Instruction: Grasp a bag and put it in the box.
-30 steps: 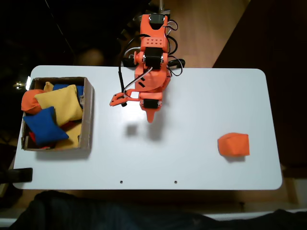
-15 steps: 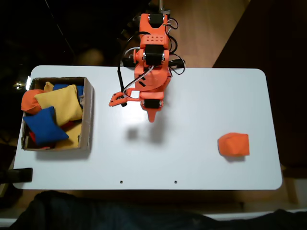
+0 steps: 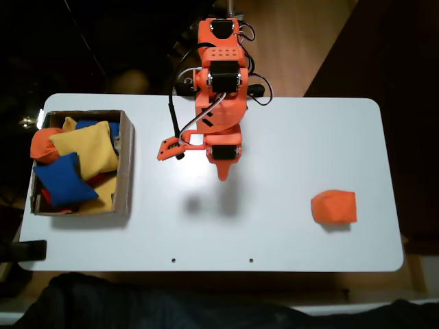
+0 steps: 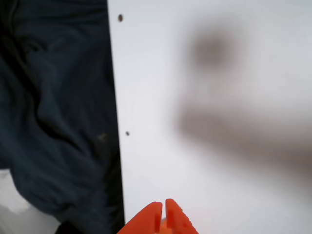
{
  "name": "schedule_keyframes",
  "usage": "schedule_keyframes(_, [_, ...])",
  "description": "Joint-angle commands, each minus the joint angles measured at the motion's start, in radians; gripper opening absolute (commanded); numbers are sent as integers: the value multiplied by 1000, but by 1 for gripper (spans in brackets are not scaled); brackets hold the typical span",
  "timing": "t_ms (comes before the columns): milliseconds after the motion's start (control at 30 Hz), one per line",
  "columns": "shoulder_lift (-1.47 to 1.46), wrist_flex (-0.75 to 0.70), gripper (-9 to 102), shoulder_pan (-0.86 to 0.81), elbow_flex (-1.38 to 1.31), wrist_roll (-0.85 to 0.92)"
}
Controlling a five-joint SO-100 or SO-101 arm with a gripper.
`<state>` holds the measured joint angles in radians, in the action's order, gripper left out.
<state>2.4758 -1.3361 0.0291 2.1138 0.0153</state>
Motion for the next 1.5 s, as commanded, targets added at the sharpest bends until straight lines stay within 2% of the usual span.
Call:
schedule_keyframes(0, [-23,-5,0,11,-94,15])
schedule_keyframes(567, [-196,-8,0,54,-318,296])
schedule_keyframes(1167, [-373,-31,1,94,-569,494])
schedule_keyframes(1467, [-407,-41,0,175,-653,563])
